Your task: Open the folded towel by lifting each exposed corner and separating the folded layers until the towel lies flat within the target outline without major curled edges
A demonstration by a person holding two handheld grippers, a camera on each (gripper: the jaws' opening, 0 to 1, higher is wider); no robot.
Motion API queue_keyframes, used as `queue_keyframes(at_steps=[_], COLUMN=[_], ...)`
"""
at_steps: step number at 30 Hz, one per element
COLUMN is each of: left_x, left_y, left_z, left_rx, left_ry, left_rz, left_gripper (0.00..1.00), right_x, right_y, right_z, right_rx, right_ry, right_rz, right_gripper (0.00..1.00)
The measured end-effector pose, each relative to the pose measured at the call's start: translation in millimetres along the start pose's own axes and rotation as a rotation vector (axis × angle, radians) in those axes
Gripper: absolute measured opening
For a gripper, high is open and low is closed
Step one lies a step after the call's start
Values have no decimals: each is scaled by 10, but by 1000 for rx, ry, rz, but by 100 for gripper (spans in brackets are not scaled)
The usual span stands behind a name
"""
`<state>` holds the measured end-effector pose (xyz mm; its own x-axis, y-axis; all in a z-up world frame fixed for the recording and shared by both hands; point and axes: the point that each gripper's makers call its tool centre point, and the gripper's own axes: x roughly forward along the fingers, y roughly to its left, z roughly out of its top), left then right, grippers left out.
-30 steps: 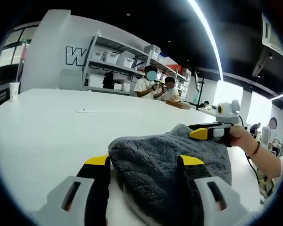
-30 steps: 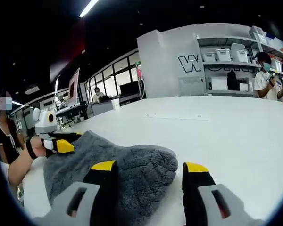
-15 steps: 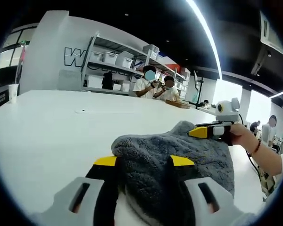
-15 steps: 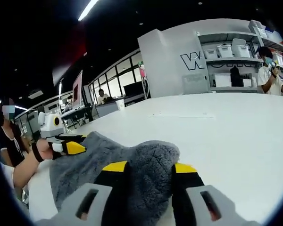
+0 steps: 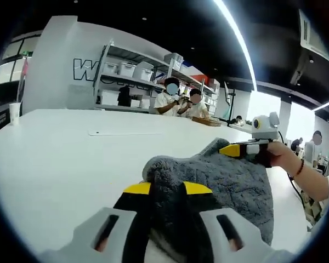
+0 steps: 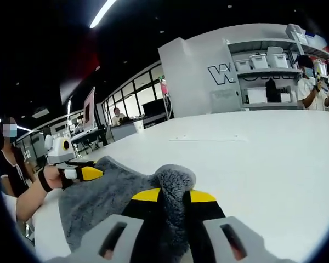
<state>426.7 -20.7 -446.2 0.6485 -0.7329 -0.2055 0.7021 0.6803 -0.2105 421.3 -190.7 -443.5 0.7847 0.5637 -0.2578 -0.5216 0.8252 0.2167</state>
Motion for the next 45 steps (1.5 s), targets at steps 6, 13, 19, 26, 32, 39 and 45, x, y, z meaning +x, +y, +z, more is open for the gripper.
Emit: queue_keyframes(at_steps=[6, 13, 19, 26, 32, 39, 45], left_x=[1, 0, 5, 29, 31, 58, 84], left_y=[-17, -46, -49, -47, -40, -28, 0], left_z=[62, 112, 139, 167, 220, 286, 333], left_rx=[20, 31, 45, 52, 46, 63, 76], left_ry=[-19, -36, -46, -56, -75, -91, -96], left_rz=[-1, -13, -15, -17, -24, -21, -15], left_gripper=[7, 4, 3, 3, 3, 3, 3], right_x=[23, 36, 45, 72, 104, 122, 136], right_y=[-44, -28, -58, -118, -154, -169, -163], right_z=[84, 157, 180, 211, 247, 327, 387], right_rx=[-13, 13, 29, 18, 6, -4, -15], right_ry=[-14, -31, -39, -36, -36, -44, -61], right_rz=[10, 29, 32, 27, 28, 27, 28], right_gripper=[5, 0, 0, 0, 0, 0, 0])
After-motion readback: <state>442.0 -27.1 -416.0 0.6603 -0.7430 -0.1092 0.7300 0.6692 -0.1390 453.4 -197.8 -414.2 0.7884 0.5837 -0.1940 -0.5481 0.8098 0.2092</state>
